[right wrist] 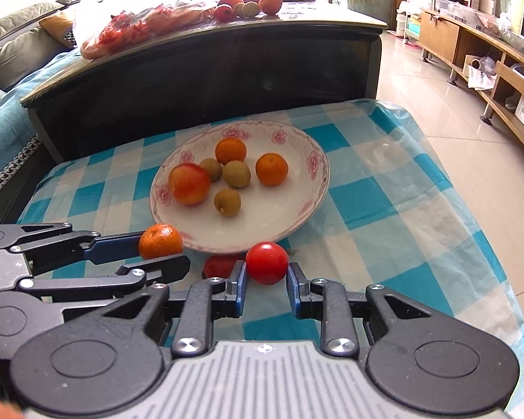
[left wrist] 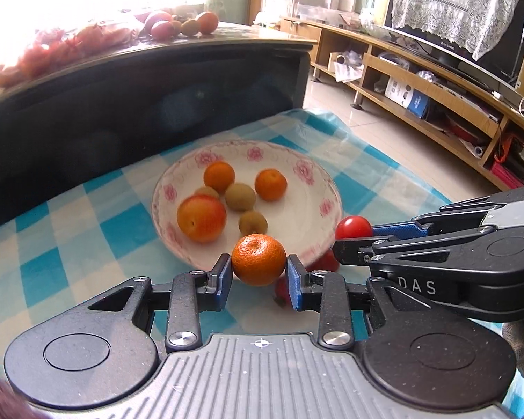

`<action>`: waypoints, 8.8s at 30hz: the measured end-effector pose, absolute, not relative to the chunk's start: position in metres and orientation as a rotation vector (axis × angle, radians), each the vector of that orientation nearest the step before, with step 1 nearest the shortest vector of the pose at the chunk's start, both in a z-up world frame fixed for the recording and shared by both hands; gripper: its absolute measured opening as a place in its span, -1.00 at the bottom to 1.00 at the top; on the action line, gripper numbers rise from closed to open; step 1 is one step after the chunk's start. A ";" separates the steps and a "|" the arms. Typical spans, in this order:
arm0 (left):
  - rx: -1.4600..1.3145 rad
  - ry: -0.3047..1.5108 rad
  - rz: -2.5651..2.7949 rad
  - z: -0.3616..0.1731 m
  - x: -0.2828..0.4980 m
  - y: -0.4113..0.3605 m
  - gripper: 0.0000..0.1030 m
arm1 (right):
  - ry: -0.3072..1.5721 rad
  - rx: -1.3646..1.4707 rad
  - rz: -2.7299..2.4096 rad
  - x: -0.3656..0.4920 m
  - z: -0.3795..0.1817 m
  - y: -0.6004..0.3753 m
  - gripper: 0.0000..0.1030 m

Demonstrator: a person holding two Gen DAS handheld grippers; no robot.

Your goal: Organize fruits

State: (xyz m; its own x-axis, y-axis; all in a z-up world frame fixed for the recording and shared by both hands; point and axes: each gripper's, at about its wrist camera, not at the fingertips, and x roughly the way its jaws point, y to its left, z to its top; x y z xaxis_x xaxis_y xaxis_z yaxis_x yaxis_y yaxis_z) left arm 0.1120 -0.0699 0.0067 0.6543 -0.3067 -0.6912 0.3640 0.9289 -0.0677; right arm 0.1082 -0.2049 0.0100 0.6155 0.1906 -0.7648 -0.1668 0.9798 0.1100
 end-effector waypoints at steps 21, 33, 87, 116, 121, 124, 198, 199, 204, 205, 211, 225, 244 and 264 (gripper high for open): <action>0.037 0.809 -0.328 -0.008 0.143 -0.062 -0.22 | 0.879 -0.049 0.247 0.161 -0.001 -0.192 -0.42; 0.041 0.806 -0.311 -0.010 0.145 -0.063 -0.21 | 0.889 -0.050 0.260 0.168 -0.005 -0.192 -0.42; 0.151 0.811 -0.455 -0.010 0.090 -0.084 0.07 | 0.885 -0.065 0.285 0.121 -0.004 -0.226 -0.25; 0.110 0.865 -0.470 -0.028 0.097 -0.084 0.12 | 0.930 -0.125 0.387 0.145 -0.029 -0.207 -0.39; 0.080 0.871 -0.426 -0.034 0.103 -0.095 0.13 | 0.956 -0.116 0.333 0.133 -0.027 -0.223 -0.39; 0.057 0.848 -0.379 -0.037 0.104 -0.100 0.14 | 0.963 -0.103 0.297 0.127 -0.025 -0.233 -0.39; 0.160 0.848 -0.384 -0.031 0.045 -0.071 0.16 | 0.988 -0.133 0.337 0.045 -0.025 -0.214 -0.28; 0.157 0.846 -0.384 -0.030 0.045 -0.070 0.17 | 0.993 -0.126 0.338 0.044 -0.024 -0.215 -0.19; 0.169 0.848 -0.384 -0.033 0.045 -0.070 0.19 | 1.008 -0.137 0.329 0.037 -0.024 -0.216 -0.12; 0.170 0.849 -0.384 -0.032 0.045 -0.070 0.20 | 1.008 -0.147 0.329 0.036 -0.024 -0.215 -0.12; 0.164 0.835 -0.383 -0.029 0.045 -0.068 0.30 | 1.004 -0.171 0.354 0.027 -0.021 -0.207 -0.12; 0.168 0.848 -0.388 -0.032 0.047 -0.073 0.30 | 0.991 -0.190 0.361 0.027 -0.020 -0.209 -0.12; 0.198 0.864 -0.400 -0.037 0.051 -0.076 0.29 | 1.000 -0.207 0.350 0.031 -0.024 -0.206 -0.24; 0.207 0.869 -0.428 -0.031 0.046 -0.081 -0.29 | 0.992 -0.215 0.311 0.032 -0.023 -0.206 -0.43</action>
State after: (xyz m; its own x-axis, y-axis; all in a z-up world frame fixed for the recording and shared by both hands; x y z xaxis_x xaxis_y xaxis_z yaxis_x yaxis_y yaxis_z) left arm 0.0455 -0.0806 -0.0309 0.5681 -0.2791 -0.7742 0.4444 0.8958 0.0031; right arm 0.0315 -0.2058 -0.0229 0.5087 0.1585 -0.8462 -0.3525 0.9351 -0.0367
